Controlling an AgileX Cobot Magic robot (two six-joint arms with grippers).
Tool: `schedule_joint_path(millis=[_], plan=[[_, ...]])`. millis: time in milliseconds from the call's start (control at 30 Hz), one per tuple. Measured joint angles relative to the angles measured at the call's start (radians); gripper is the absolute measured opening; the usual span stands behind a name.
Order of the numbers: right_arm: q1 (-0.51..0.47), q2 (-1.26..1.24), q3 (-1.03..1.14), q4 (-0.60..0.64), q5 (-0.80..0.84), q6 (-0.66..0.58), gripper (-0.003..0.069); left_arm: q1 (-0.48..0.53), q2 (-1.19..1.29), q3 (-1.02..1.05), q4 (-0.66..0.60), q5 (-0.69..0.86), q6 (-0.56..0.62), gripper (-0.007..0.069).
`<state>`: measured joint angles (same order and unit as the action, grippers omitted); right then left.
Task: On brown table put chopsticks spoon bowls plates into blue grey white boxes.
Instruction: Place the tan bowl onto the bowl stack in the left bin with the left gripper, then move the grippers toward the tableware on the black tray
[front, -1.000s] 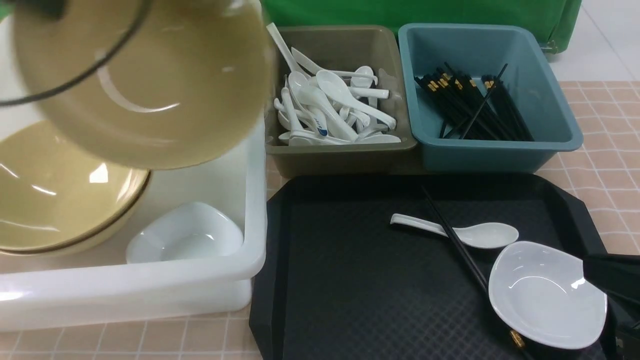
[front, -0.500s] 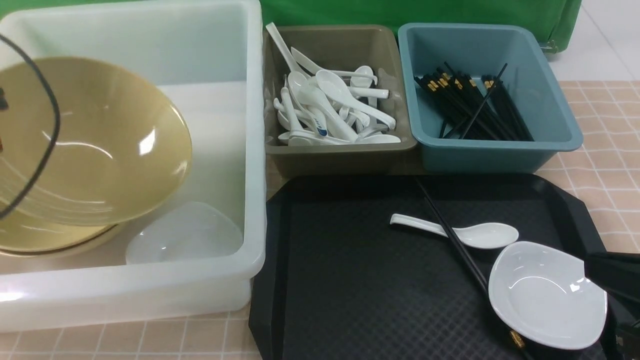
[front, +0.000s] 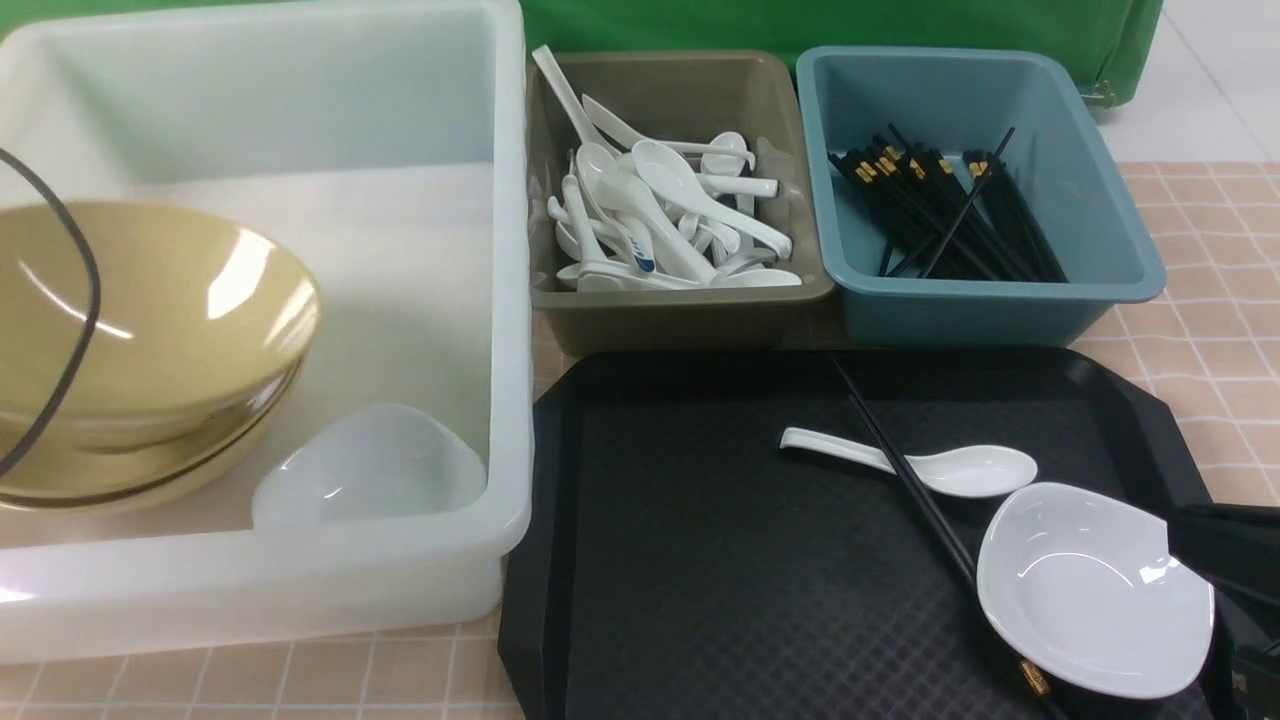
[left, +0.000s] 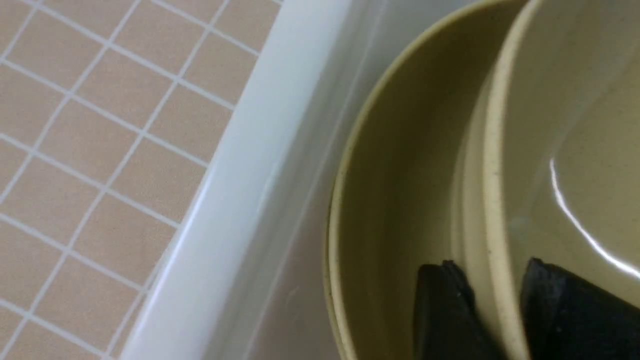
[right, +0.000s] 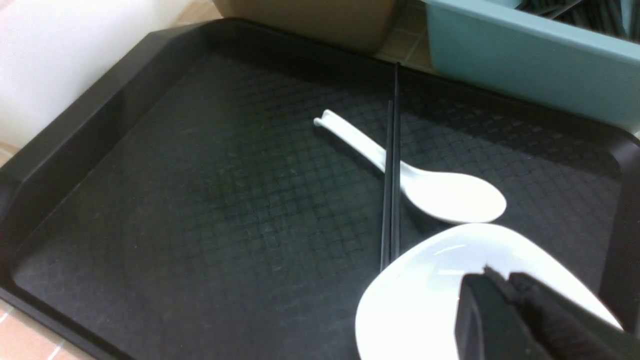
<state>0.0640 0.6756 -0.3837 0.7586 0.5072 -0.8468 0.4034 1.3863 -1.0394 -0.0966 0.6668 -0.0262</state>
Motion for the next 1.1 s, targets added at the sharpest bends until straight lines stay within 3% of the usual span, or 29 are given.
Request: schedule_joint_path(millis=[67, 100, 167, 200, 267, 333, 467, 767, 800, 833, 1033, 1100], plan=[[0.003, 0.0, 0.0, 0.0, -0.001, 0.0, 0.0086, 0.0, 0.0, 0.0, 0.0, 0.006, 0.0, 0.0267], [0.017, 0.0, 0.0, 0.0, -0.002, 0.0, 0.0088, 0.0, 0.0, 0.0, 0.0, 0.019, -0.001, 0.0365], [0.027, 0.0, 0.0, 0.0, -0.002, 0.0, 0.0089, 0.0, 0.0, 0.0, 0.002, 0.026, -0.002, 0.0415], [0.048, 0.0, 0.0, 0.0, -0.002, 0.0, 0.009, 0.0, -0.001, 0.0, 0.006, 0.04, -0.013, 0.0486], [0.069, 0.0, 0.0, 0.0, -0.002, 0.0, 0.0092, 0.0, -0.011, 0.0, 0.008, 0.062, -0.022, 0.0552], [0.079, 0.0, 0.0, 0.0, -0.002, 0.0, 0.0094, 0.0, -0.036, 0.0, 0.006, 0.073, -0.023, 0.0584], [0.083, 0.0, 0.0, 0.0, -0.002, 0.0, 0.0099, 0.0, -0.132, -0.008, 0.0, 0.076, -0.024, 0.0578], [0.089, 0.03, 0.061, 0.004, -0.057, 0.0, 0.0104, -0.004, -0.422, -0.033, -0.085, 0.034, 0.013, 0.0406], [0.089, 0.055, 0.065, 0.004, -0.06, 0.0, 0.0117, -0.022, -0.477, -0.032, -0.114, 0.017, 0.055, 0.0343], [0.089, 0.059, 0.065, 0.004, -0.06, 0.0, 0.0119, -0.03, -0.499, -0.029, -0.118, 0.011, 0.072, 0.0328], [0.089, 0.197, 0.048, 0.006, -0.059, 0.0, 0.0232, -0.254, -0.707, 0.146, -0.145, -0.137, 0.301, 0.0071], [0.089, 0.242, 0.024, 0.006, -0.049, 0.0, 0.0261, -0.307, -0.762, 0.235, -0.145, -0.195, 0.348, 0.0024]])
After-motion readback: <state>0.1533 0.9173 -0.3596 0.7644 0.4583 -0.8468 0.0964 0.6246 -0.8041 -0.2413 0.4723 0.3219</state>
